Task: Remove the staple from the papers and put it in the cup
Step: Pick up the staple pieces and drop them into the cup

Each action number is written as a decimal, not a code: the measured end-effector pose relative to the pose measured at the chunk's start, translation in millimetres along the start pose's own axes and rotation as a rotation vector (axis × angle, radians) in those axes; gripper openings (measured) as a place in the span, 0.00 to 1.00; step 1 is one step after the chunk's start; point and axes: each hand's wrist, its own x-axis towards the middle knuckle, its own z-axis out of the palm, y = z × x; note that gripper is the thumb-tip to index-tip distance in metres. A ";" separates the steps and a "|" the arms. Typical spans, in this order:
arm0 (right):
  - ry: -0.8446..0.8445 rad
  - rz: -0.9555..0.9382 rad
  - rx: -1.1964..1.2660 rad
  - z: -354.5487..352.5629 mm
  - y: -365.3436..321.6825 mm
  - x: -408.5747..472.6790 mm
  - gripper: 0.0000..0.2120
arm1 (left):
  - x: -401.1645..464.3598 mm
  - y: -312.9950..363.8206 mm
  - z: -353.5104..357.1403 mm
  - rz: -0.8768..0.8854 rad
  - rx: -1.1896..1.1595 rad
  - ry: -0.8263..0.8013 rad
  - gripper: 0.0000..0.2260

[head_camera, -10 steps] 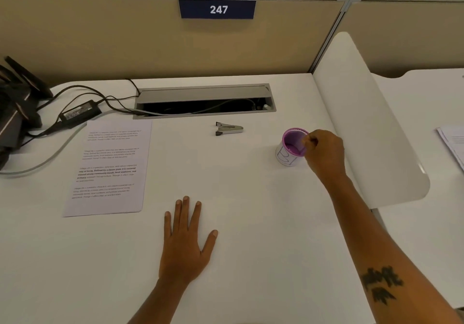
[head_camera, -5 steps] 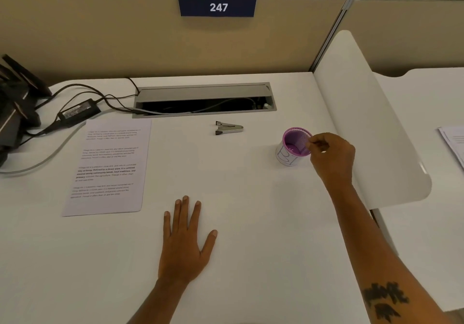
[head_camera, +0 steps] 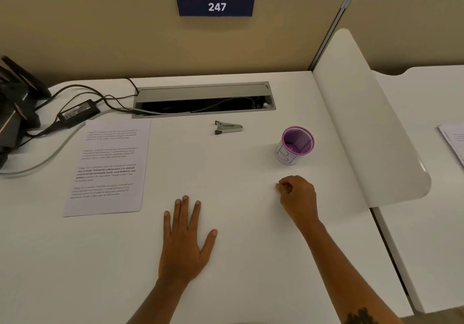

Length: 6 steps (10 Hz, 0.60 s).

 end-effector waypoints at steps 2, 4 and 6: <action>0.007 -0.055 -0.054 10.0 -0.8 5.9 0.02 | 0.0 -0.1 0.1 0.003 -0.003 0.005 0.38; -0.015 -0.120 -0.197 19.4 2.1 10.4 0.04 | -0.3 -0.7 1.2 0.007 0.001 0.007 0.38; -0.033 -0.087 -0.281 25.1 -5.3 6.3 0.08 | 0.1 -1.0 0.6 0.002 0.005 0.003 0.38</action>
